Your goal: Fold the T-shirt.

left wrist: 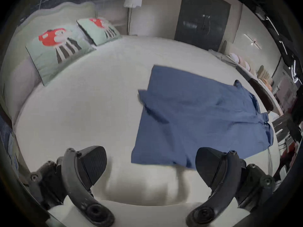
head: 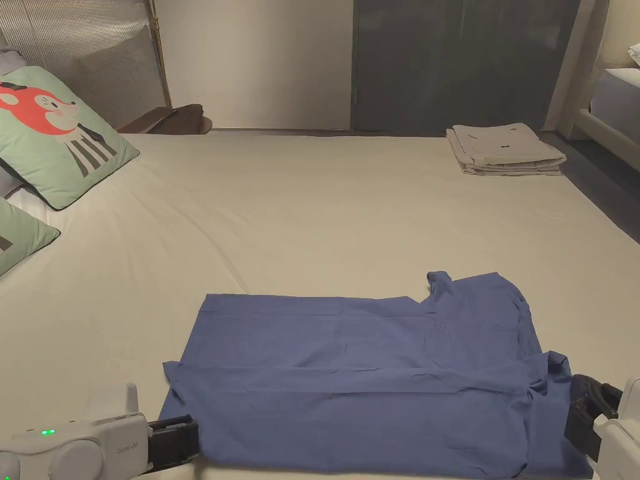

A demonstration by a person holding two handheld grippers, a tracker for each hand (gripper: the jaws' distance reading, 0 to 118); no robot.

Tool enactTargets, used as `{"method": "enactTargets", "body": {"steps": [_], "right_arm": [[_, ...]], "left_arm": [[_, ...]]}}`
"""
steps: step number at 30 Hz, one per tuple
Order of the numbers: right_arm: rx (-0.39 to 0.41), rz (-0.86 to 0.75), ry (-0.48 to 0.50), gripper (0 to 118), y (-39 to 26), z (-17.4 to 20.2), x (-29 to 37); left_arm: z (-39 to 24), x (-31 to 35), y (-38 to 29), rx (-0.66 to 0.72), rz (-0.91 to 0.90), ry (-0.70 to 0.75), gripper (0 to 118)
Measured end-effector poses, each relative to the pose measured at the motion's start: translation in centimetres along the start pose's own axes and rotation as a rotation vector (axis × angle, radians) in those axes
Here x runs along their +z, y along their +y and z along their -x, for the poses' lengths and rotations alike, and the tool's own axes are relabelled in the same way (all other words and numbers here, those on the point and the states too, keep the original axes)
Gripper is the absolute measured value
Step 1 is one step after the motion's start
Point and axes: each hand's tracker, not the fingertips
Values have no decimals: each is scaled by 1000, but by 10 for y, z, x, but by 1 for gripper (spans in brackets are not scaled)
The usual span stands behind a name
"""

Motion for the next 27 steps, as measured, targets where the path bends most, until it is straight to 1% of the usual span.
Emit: {"method": "enactTargets", "body": {"steps": [1,2,3,6,7,8,9,10,11,12,14,17,19,20,21,22,23,24,25,26,27], "right_arm": [[-1,5,-1,0,-8,-5,-4],[-1,12,1,0,-10,-5,-5],[0,20,-1,0,-12,-6,-7],[1,46,-9,0,-20,-10,-12],[1,56,-12,0,-21,-11,-14],[-2,68,-16,14,-23,-12,-17],[-6,95,-21,44,-20,-9,-14],[-8,144,-23,80,-20,-11,-18],[-13,190,-19,102,-22,-14,-25],[-19,250,-17,105,-24,-18,-34],[-23,312,-9,106,-35,-31,-48],[-4,398,-46,105,-43,-37,-59],[-13,436,-43,104,-50,-41,-70],[-25,460,-35,99,-53,-43,-74],[-45,469,-28,89,-51,-42,-70],[-56,472,-4,72,-52,-42,-71],[-75,473,30,43,-53,-41,-72],[-84,474,60,27,-55,-42,-74],[-85,461,71,19,-57,-43,-75],[-78,442,71,16,-56,-42,-72],[-67,432,74,14,-54,-42,-68]], "left_arm": [[1,-4,-1,7,7,-9,99],[3,-9,-2,12,4,0,81],[3,-11,-2,23,7,2,69],[1,-13,-5,50,21,-21,48],[-2,-12,-6,45,17,-19,37],[-4,-12,-7,35,13,-21,18],[-6,-11,-8,32,6,-29,13],[-7,-9,-7,37,1,-44,10],[-8,-8,-7,43,1,-51,10],[-11,-6,-6,39,-4,-48,10],[-11,-4,-5,28,-15,-44,9],[-10,-3,-6,18,-17,-46,9],[-10,-1,-5,18,-16,-47,9],[-10,-1,-6,20,-15,-47,9],[-10,-1,-6,21,-14,-47,9],[-9,-2,-5,22,-14,-47,9],[-9,-2,-5,23,-13,-46,9],[-10,-1,-5,22,-13,-46,9],[-11,0,-5,19,-13,-45,9],[-11,3,-4,16,-16,-44,9],[-11,6,-4,15,-18,-45,9]]}}
